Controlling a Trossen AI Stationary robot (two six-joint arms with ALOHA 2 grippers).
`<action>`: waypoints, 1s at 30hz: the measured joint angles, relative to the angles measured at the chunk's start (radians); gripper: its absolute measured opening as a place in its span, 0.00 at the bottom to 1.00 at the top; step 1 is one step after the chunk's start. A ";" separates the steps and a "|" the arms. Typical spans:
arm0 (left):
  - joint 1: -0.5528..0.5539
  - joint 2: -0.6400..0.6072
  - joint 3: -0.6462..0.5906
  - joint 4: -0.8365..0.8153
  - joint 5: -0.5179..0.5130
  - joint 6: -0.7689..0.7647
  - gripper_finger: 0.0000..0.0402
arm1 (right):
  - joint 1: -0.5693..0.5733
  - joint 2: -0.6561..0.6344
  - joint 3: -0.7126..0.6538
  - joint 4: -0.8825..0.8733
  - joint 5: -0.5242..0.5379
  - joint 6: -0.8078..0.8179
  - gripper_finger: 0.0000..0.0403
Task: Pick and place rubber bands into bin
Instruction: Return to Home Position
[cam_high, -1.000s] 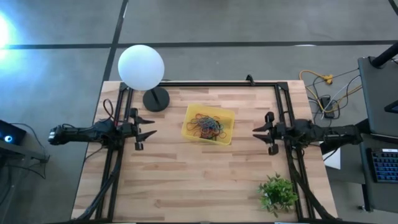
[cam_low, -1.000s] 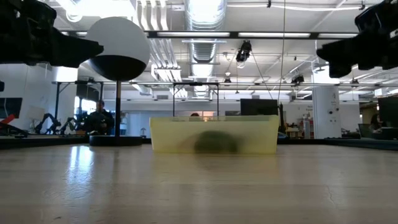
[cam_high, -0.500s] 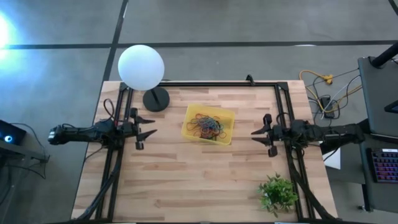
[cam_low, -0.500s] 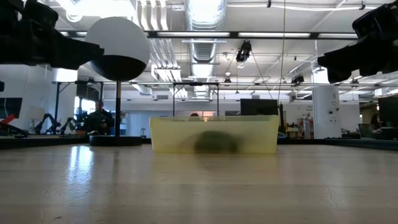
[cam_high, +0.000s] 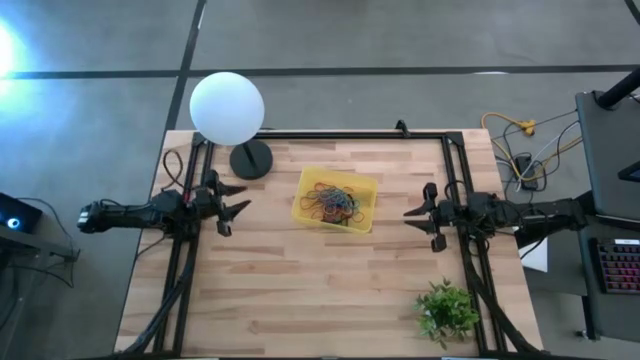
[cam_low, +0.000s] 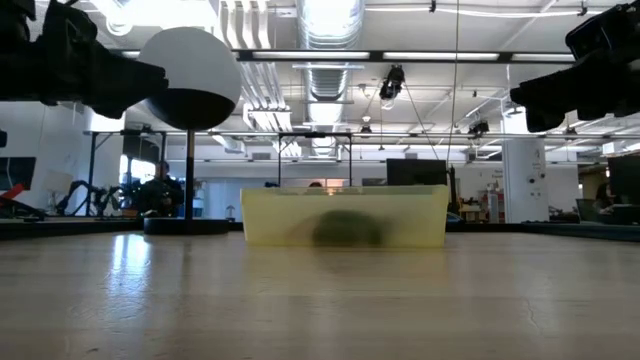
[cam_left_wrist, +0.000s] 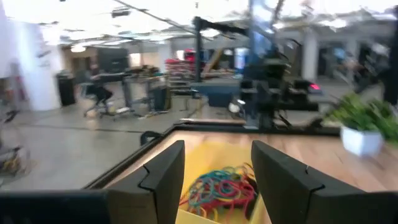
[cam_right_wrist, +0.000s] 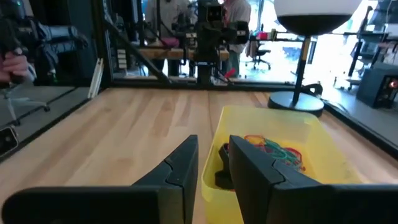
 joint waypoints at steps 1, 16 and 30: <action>0.000 -0.008 0.000 -0.001 -0.019 -0.016 0.43 | 0.000 -0.004 0.000 0.002 -0.001 -0.001 0.20; 0.000 -0.013 0.000 0.024 0.038 -0.024 0.43 | 0.000 -0.084 0.001 -0.004 -0.085 -0.016 0.21; 0.000 0.040 0.000 -0.069 0.043 -0.020 0.43 | 0.000 -0.063 0.001 -0.011 -0.079 -0.049 0.19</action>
